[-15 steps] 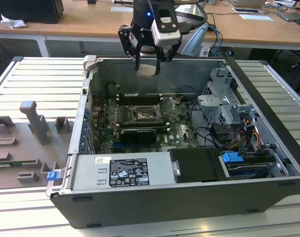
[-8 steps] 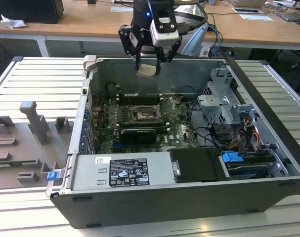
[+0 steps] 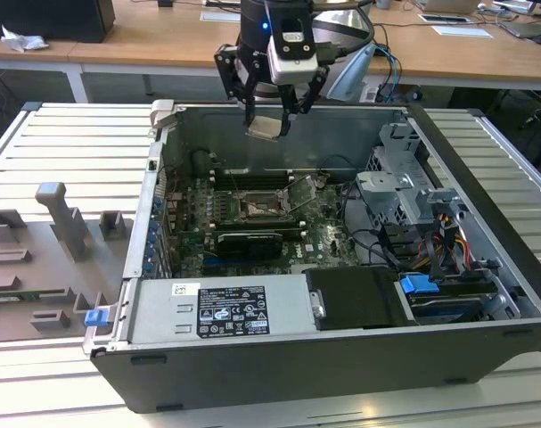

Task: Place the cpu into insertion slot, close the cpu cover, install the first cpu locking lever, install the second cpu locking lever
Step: 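Place the cpu into insertion slot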

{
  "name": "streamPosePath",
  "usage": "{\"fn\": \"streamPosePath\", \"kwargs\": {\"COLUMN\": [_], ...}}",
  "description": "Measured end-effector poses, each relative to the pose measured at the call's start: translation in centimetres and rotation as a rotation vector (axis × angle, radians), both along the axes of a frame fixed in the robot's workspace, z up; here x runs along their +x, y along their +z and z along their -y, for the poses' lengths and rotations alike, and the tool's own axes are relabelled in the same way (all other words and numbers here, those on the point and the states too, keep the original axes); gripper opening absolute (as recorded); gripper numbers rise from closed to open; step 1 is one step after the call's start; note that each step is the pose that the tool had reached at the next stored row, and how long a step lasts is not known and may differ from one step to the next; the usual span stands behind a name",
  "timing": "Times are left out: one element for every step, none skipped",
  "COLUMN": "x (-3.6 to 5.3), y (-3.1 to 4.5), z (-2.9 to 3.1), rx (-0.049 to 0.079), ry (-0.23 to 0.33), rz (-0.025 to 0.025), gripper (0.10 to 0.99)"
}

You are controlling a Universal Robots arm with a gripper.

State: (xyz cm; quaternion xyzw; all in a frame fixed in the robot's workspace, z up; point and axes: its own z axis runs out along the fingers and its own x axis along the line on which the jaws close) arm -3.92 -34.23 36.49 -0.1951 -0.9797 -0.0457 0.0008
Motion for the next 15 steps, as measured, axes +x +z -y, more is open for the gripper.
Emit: {"fn": "streamPosePath", "kwargs": {"x": [0.0, 0.0, 0.0, 0.0, 0.0, 0.0, 0.0, 0.0, 0.0, 0.0, 0.0, 0.0, 0.0, 0.0, 0.0], "y": [-0.01, -0.02, -0.03, -0.03, -0.04, -0.05, -0.06, -0.06, -0.06, -0.07, -0.07, -0.08, -0.08, -0.09, -0.09], "z": [0.0, 0.0, 0.0, 0.0, 0.0, 0.0, 0.0, 0.0, 0.0, 0.0, 0.0, 0.0, 0.0, 0.0, 0.0], "rx": [0.0, 0.0, 0.0, 0.0, 0.0, 0.0, 0.0, 0.0, 0.0, 0.0, 0.0, 0.0, 0.0, 0.0, 0.0], "ry": [-0.007, -0.015, -0.021, -0.03, -0.038, -0.044, -0.048, -0.053, -0.057, -0.062, -0.066, -0.074, -0.078, -0.083, -0.091], "rz": [0.0, 0.0, 0.0, 0.0, 0.0, 0.0, 0.0, 0.0, 0.0, 0.0, 0.0, 0.0, 0.0, 0.0, 0.0], "gripper": [0.541, 0.541, 0.541, 0.541, 0.541, 0.541, 0.541, 0.541, 0.541, 0.541, 0.541, 0.541, 0.541, 0.541, 0.541]}}
